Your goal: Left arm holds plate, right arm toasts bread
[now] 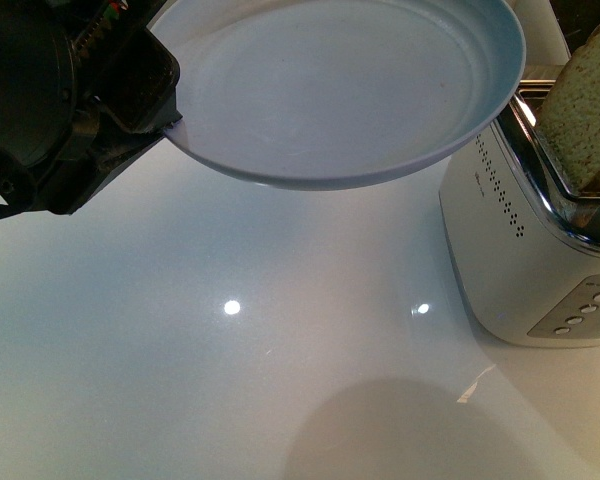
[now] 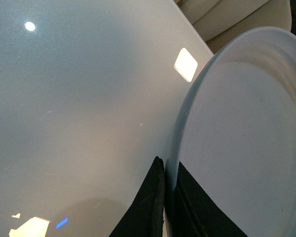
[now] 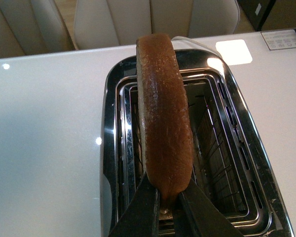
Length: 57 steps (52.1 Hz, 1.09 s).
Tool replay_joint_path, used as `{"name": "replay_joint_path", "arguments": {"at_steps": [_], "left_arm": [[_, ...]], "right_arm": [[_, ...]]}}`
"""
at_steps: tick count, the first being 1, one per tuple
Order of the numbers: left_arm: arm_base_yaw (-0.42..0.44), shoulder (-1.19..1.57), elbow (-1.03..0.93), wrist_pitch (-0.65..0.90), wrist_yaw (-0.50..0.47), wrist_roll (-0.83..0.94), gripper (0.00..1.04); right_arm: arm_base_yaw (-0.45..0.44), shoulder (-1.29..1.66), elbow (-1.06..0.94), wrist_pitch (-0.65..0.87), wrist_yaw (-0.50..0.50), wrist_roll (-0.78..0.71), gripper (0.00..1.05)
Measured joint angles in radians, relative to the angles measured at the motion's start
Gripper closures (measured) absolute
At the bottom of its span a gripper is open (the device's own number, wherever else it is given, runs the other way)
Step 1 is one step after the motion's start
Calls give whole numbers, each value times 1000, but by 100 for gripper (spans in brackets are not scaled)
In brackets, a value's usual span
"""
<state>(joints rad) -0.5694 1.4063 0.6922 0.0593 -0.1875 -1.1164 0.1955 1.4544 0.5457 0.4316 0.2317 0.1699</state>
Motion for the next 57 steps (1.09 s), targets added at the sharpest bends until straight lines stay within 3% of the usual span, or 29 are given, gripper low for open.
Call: {"name": "replay_joint_path", "arguments": {"at_steps": [10, 17, 42, 57], "left_arm": [[0, 0, 0, 0, 0, 0, 102], [0, 0, 0, 0, 0, 0, 102], [0, 0, 0, 0, 0, 0, 102], [0, 0, 0, 0, 0, 0, 102]], "right_arm": [[2, 23, -14, 2, -11, 21, 101], [2, 24, -28, 1, -16, 39, 75], [-4, -118, -89, -29, -21, 55, 9], [-33, -419, -190, -151, -15, 53, 9]]}}
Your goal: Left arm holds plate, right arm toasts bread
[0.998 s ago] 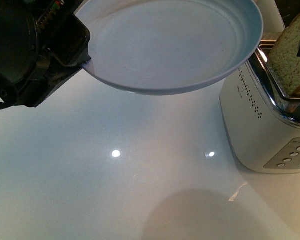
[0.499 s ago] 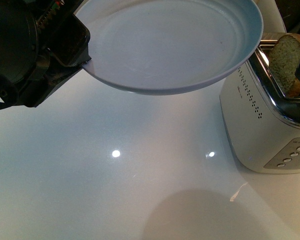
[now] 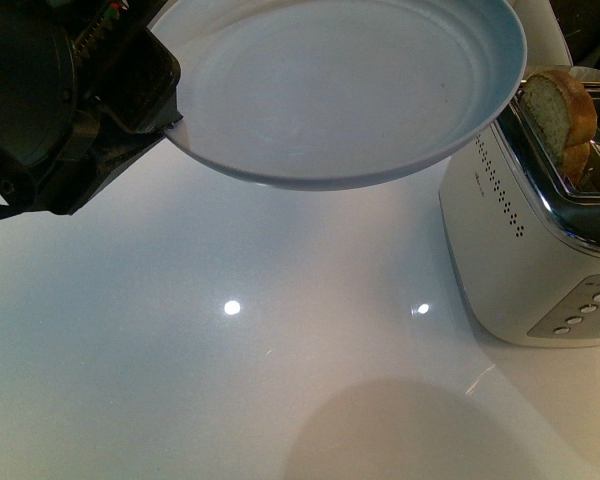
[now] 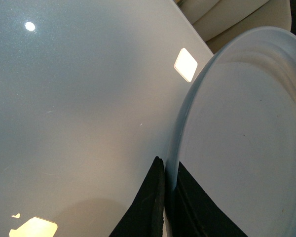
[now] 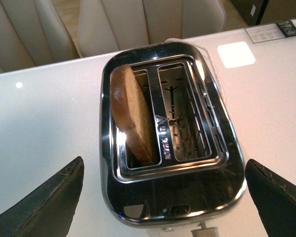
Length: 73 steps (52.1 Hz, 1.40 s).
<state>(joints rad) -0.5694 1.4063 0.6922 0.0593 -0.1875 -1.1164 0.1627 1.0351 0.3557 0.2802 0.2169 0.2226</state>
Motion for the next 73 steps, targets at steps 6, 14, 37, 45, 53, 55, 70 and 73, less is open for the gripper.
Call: {"name": "replay_joint_path", "arguments": {"at_steps": [6, 14, 37, 45, 53, 55, 70, 73], "left_arm": [[0, 0, 0, 0, 0, 0, 102], [0, 0, 0, 0, 0, 0, 102], [0, -2, 0, 0, 1, 0, 102], [0, -2, 0, 0, 0, 0, 102], [0, -2, 0, 0, 0, 0, 102], [0, -2, 0, 0, 0, 0, 102], [0, -3, 0, 0, 0, 0, 102], [0, -3, 0, 0, 0, 0, 102]], "right_arm": [[-2, -87, -32, -33, 2, -2, 9], [-3, -101, -36, -34, 2, -2, 9], [-87, -222, -264, 433, -144, -200, 69], [-157, -309, -293, 371, -209, -212, 94], [-159, -349, -337, 381, -216, -217, 103], [-159, -369, -337, 360, -215, -217, 103], [-161, -563, -338, 186, -215, -217, 103], [-161, -607, -338, 146, -215, -217, 103]]}}
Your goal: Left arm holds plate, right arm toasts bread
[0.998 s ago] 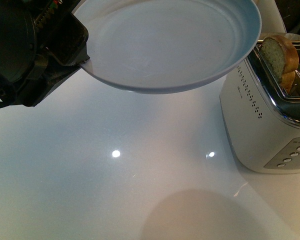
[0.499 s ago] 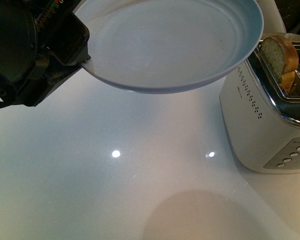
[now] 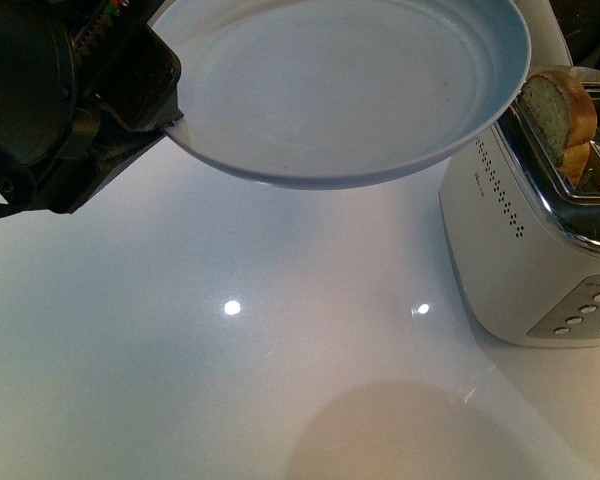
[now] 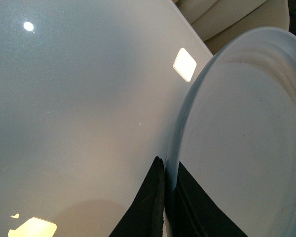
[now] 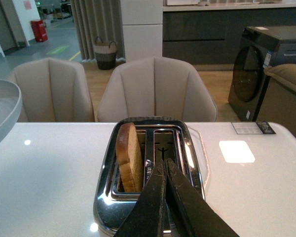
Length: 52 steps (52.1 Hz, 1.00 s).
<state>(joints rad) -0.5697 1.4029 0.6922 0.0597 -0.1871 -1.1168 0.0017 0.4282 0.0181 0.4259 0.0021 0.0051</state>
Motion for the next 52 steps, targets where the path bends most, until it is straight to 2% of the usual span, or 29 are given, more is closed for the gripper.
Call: {"name": "replay_joint_path", "arguments": {"at_steps": [43, 49, 52], "left_arm": [[0, 0, 0, 0, 0, 0, 102], [0, 0, 0, 0, 0, 0, 102], [0, 0, 0, 0, -2, 0, 102]], "right_arm": [[0, -248, 0, -246, 0, 0, 103], [0, -374, 0, -404, 0, 0, 103], [0, -416, 0, -420, -2, 0, 103]]}}
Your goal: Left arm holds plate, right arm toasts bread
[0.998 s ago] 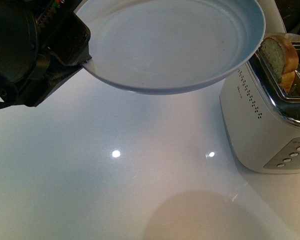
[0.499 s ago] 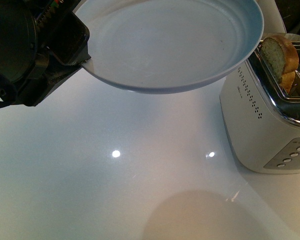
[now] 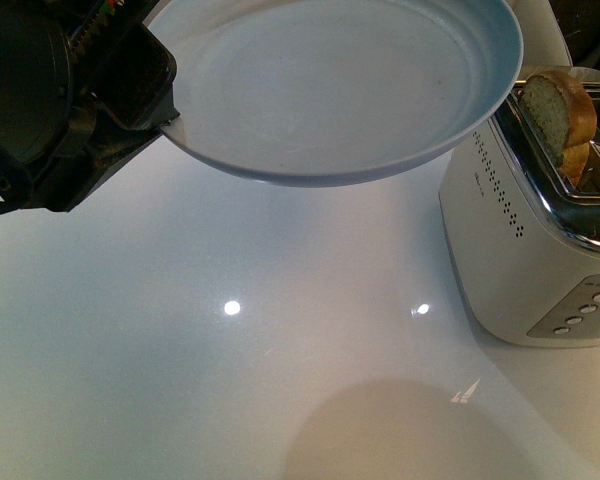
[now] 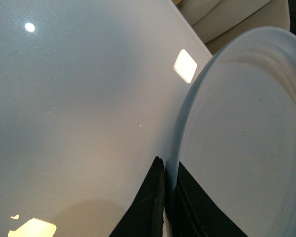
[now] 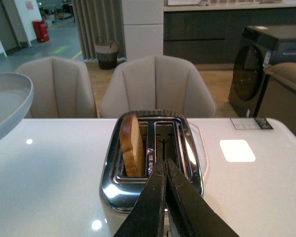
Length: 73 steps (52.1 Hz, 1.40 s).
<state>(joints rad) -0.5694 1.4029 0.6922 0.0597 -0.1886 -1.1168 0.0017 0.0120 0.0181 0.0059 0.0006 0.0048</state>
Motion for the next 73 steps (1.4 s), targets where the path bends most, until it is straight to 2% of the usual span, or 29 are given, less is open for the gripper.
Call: {"name": "replay_joint_path", "arguments": {"at_steps": [9, 15, 27, 33, 73], "left_arm": [[-1, -1, 0, 0, 0, 0, 102], [-1, -1, 0, 0, 1, 0, 102], [-1, -1, 0, 0, 1, 0, 102], [-1, -1, 0, 0, 1, 0, 102], [-1, -1, 0, 0, 1, 0, 102]], "right_arm": [[0, -5, 0, -4, 0, -2, 102], [0, -5, 0, -4, 0, -2, 76], [0, -5, 0, -4, 0, -2, 34], [0, -5, 0, -4, 0, -2, 9], [0, -6, 0, -4, 0, -2, 9]]}}
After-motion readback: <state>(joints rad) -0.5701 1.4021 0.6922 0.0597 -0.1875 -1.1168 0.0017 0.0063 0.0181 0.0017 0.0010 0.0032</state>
